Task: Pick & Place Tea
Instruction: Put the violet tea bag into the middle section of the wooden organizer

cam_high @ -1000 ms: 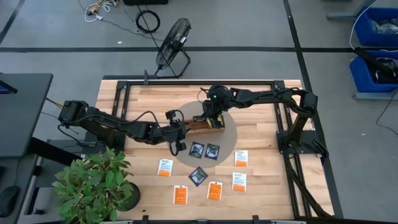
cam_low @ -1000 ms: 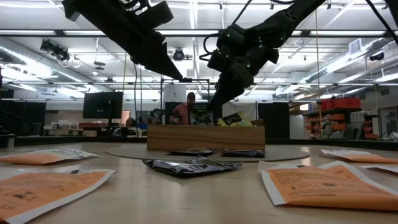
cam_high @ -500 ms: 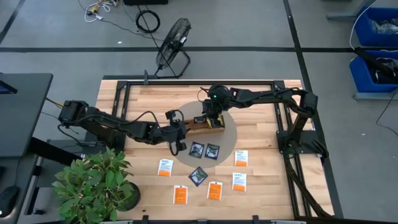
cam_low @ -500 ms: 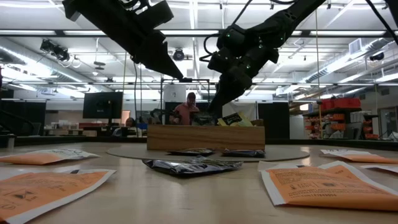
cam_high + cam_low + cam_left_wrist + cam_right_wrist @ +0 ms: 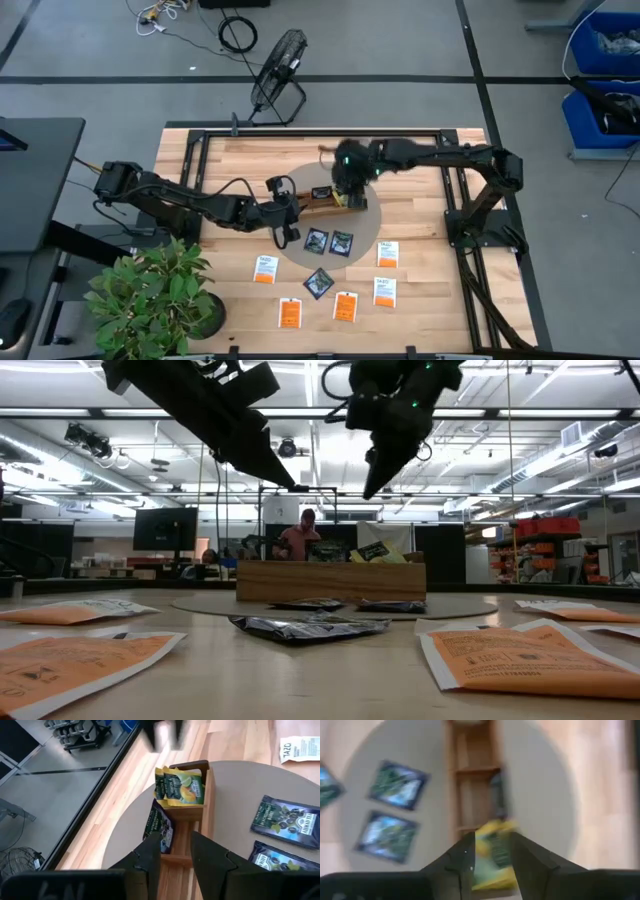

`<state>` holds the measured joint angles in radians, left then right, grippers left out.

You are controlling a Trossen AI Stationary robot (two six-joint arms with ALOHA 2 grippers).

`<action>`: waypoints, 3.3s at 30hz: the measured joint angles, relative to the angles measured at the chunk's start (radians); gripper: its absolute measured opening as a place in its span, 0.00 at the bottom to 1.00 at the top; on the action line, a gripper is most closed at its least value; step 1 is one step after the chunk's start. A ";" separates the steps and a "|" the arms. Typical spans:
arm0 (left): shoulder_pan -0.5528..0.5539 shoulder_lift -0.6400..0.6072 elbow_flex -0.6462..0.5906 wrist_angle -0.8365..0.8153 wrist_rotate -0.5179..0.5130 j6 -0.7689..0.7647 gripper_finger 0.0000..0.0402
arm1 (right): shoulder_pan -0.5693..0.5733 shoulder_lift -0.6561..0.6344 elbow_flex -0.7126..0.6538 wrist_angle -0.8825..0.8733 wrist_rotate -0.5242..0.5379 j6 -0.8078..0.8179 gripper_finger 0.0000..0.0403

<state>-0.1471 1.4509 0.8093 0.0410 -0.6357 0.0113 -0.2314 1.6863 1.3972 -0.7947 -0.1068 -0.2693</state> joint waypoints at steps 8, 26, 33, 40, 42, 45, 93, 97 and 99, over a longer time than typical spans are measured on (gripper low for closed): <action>0.000 0.000 0.000 -0.033 0.000 0.008 0.27 | 0.168 -0.015 -0.208 0.056 0.116 0.270 0.29; 0.000 0.001 0.000 -0.059 0.000 0.000 0.27 | 0.281 0.051 -0.351 0.297 0.100 0.538 0.44; 0.000 0.001 0.000 -0.054 0.000 0.000 0.27 | 0.334 0.111 -0.351 0.325 0.229 0.491 0.48; 0.000 0.001 0.000 -0.054 0.000 0.000 0.27 | 0.340 0.121 -0.351 0.329 0.199 0.468 0.51; 0.000 0.001 0.000 -0.054 0.000 0.000 0.27 | 0.340 0.121 -0.351 0.329 0.199 0.467 0.52; 0.000 0.001 0.000 -0.055 0.000 0.000 0.27 | 0.340 0.124 -0.351 0.323 0.195 0.470 0.53; 0.000 0.001 0.000 -0.053 0.001 -0.001 0.27 | 0.353 0.157 -0.349 0.329 0.200 0.482 0.04; 0.000 0.001 0.000 -0.053 0.001 -0.001 0.27 | 0.354 0.157 -0.349 0.329 0.201 0.469 0.01; 0.000 0.001 0.000 -0.053 0.001 -0.003 0.27 | 0.354 0.157 -0.349 0.328 0.202 0.461 0.01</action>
<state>-0.1471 1.4517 0.8093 -0.0120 -0.6350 0.0084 0.1223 1.8431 1.0481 -0.4665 0.0957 0.1917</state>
